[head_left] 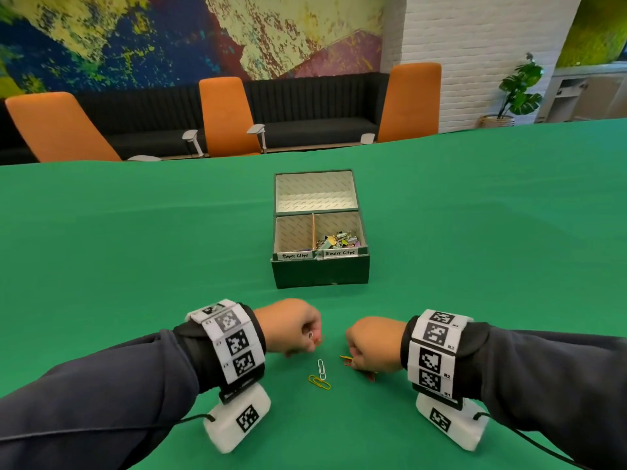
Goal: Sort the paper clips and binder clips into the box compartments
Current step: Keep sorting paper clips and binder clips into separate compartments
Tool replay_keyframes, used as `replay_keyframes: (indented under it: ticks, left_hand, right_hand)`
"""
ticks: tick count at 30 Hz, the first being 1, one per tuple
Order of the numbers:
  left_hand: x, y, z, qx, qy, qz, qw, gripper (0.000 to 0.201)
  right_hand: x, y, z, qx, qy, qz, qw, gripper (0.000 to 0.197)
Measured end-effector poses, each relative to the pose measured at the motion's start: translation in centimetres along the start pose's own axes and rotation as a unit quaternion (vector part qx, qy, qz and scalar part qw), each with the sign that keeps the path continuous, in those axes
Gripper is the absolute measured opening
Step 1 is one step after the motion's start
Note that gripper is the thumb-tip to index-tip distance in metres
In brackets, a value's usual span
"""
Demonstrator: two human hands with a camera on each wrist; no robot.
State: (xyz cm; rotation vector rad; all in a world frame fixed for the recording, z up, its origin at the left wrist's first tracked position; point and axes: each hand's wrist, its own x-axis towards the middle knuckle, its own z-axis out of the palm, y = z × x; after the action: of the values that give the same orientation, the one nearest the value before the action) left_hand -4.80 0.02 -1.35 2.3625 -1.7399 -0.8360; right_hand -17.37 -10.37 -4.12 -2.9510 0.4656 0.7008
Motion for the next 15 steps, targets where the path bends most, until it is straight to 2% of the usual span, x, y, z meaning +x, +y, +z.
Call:
replay_keyframes:
  ticks: [2,4,9,11,13,15]
  left_hand:
    - [0.1,-0.5,-1.9,-0.057,0.049,-0.013,0.997,0.023]
    - [0.6,-1.1,-4.3,-0.079,0.115,-0.029,0.990,0.015]
    - [3.7,-2.9,-9.4,-0.118,0.259,-0.090,0.954,0.008]
    - [4.9,-3.8,-10.5,-0.147,0.294,-0.109,0.938,0.003]
    - [5.5,-4.8,-10.9,-0.179,0.311,-0.116,0.926,0.011]
    - [5.5,-5.7,-10.6,-0.200,0.330,-0.103,0.917,0.016]
  right_hand:
    - [0.0,0.1,0.2,-0.014,0.004,-0.011,1.000,0.015]
    - [0.1,0.1,0.2,-0.020,0.003,-0.017,1.000,0.014]
    - [0.3,-0.1,-0.7,0.000,-0.008,-0.028,1.000,0.014]
    - [0.4,-0.1,-2.1,0.057,-0.001,-0.030,0.998,0.016]
    - [0.6,0.2,-4.5,0.134,0.024,-0.033,0.990,0.025]
    - [1.2,0.6,-7.4,0.239,0.060,-0.030,0.969,0.025]
